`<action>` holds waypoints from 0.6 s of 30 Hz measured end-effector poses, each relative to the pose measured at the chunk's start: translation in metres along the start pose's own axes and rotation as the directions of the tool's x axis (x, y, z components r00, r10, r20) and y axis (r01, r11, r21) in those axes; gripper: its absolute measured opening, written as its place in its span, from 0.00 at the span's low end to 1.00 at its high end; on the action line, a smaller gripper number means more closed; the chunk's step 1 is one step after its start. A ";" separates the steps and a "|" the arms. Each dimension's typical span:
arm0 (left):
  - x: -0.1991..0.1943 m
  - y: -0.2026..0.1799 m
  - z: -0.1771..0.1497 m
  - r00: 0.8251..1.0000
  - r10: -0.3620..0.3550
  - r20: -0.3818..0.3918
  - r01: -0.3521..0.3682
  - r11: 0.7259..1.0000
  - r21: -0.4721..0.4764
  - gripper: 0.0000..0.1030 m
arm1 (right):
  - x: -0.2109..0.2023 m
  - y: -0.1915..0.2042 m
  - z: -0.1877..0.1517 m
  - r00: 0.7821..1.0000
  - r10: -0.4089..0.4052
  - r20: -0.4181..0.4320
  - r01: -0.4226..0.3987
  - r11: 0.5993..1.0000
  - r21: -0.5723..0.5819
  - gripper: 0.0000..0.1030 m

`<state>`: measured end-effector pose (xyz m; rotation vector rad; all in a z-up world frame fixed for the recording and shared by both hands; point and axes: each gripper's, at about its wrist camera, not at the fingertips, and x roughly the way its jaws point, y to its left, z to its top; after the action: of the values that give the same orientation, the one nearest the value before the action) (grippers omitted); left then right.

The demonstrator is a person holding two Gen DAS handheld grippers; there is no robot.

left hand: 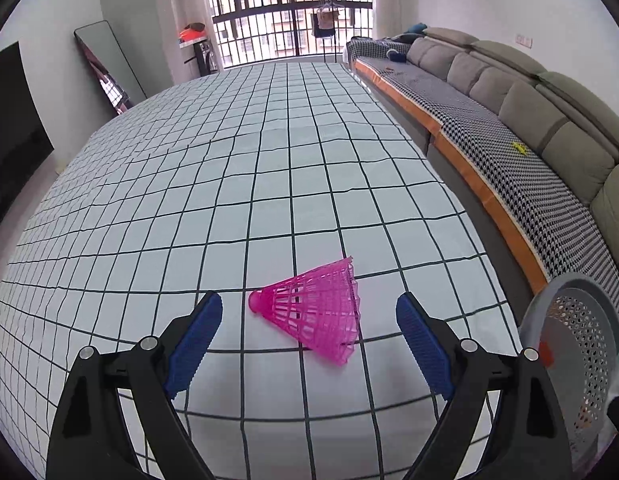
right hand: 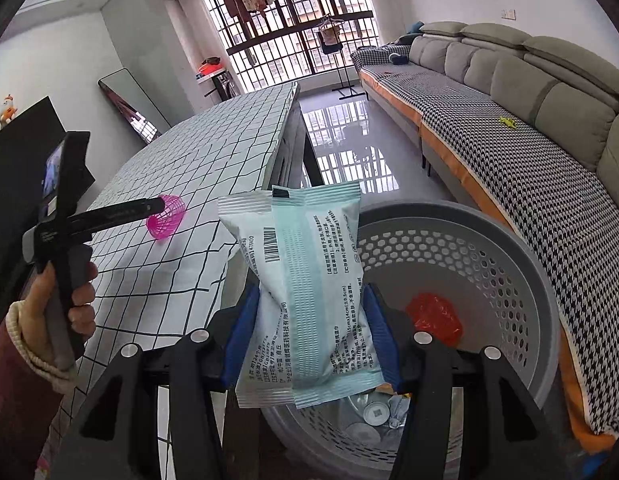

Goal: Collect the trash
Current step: 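Grasp the pink shuttlecock with the left tool while right holds the packet, then carry the packet and shuttlecock over the grey wastebasket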

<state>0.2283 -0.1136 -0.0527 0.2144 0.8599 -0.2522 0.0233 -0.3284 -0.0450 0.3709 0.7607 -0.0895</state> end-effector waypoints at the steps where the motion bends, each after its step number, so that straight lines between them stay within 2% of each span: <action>1: 0.006 -0.002 0.002 1.000 0.007 -0.011 -0.007 1.000 0.002 0.85 | 0.002 0.000 0.000 1.000 0.008 -0.004 -0.008 1.000 0.001 0.51; 6: 0.032 -0.002 0.005 0.998 0.034 -0.061 -0.035 0.999 -0.018 0.84 | 0.007 -0.003 0.001 0.999 0.046 -0.012 -0.046 0.999 0.009 0.51; 8: 0.039 -0.003 0.002 0.996 0.043 -0.082 -0.044 0.999 -0.012 0.81 | 0.007 -0.003 0.000 0.998 0.056 -0.015 -0.056 0.998 0.012 0.51; 10: 0.039 -0.004 -0.001 0.997 0.028 -0.069 -0.029 0.999 -0.015 0.71 | 0.008 -0.004 0.000 0.998 0.060 -0.018 -0.059 0.998 0.015 0.51; 16: 0.027 -0.003 -0.005 0.999 -0.002 -0.038 0.001 0.999 -0.032 0.61 | 0.011 -0.008 0.002 0.998 0.061 -0.022 -0.061 0.998 0.022 0.51; 18: 0.023 -0.001 -0.006 0.999 -0.018 -0.041 0.016 0.999 -0.037 0.61 | 0.011 -0.009 0.003 0.998 0.059 -0.022 -0.059 0.998 0.022 0.51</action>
<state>0.2380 -0.1157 -0.0743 0.1783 0.9068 -0.2485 0.0317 -0.3377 -0.0530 0.4145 0.7709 -0.0380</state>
